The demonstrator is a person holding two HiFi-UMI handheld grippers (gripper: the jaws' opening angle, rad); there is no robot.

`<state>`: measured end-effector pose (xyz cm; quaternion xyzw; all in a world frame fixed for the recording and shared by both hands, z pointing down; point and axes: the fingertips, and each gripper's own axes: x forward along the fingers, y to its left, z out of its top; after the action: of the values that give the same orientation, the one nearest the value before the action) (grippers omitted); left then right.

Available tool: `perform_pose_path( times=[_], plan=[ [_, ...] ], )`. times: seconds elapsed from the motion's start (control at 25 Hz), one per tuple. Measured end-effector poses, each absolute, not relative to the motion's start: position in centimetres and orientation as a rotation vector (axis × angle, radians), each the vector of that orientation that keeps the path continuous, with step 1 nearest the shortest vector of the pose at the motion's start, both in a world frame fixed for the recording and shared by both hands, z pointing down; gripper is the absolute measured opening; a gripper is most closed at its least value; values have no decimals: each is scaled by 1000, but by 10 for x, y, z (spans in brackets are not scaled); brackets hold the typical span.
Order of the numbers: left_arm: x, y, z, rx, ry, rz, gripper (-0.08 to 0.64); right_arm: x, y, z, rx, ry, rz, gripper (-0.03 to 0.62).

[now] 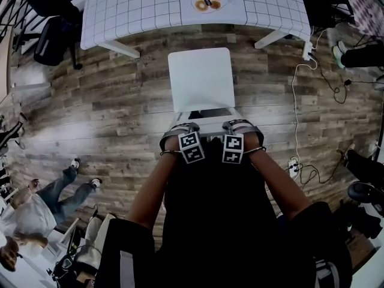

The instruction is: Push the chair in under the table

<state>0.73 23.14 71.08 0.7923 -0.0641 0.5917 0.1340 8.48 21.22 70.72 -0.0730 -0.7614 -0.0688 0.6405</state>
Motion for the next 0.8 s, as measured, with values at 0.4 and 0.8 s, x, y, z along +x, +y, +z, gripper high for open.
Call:
perform_pose_path(
  times=[0.4,0.8],
  plan=[
    [-14,195,702,2293,-181,1679,107,64,180,699,-125,-1758,-114,89],
    [-35,153,704,2320,-178,1681,110,44,142,702,-68,-1731,-78,78]
  ],
)
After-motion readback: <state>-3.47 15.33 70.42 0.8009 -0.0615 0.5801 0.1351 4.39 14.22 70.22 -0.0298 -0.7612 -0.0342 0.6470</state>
